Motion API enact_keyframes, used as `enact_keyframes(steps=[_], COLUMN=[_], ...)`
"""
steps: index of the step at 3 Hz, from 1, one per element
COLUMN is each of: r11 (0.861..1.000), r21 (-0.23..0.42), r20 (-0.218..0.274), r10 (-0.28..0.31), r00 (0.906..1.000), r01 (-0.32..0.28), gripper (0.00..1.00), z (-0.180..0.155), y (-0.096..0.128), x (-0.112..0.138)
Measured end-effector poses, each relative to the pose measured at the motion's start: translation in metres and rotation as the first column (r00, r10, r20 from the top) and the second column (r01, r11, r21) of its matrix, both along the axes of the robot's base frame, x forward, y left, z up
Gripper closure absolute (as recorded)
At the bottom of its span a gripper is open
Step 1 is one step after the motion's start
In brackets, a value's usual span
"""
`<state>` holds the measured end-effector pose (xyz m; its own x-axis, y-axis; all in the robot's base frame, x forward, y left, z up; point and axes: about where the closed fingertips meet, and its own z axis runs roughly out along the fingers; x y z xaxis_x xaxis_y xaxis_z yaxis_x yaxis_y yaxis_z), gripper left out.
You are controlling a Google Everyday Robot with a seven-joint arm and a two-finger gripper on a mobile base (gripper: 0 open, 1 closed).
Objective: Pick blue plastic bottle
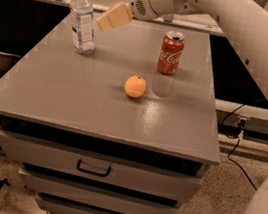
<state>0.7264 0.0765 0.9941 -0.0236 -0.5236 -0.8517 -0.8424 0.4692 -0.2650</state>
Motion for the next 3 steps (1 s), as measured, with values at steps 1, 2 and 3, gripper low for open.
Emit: enact_keyframes(steps=[1, 2, 3], r11=[1.000, 1.000, 0.999], r21=[0.000, -0.024, -0.040], r20=[0.000, -0.018, -0.048], r10=[0.000, 0.008, -0.015], r00=[1.0000, 0.9998, 0.9988], r01=[0.000, -0.008, 0.013], gripper=[0.00, 0.00, 0.00], z=[0.000, -0.002, -0.010], y=[0.000, 0.004, 0.014], x=[0.000, 0.002, 0.012])
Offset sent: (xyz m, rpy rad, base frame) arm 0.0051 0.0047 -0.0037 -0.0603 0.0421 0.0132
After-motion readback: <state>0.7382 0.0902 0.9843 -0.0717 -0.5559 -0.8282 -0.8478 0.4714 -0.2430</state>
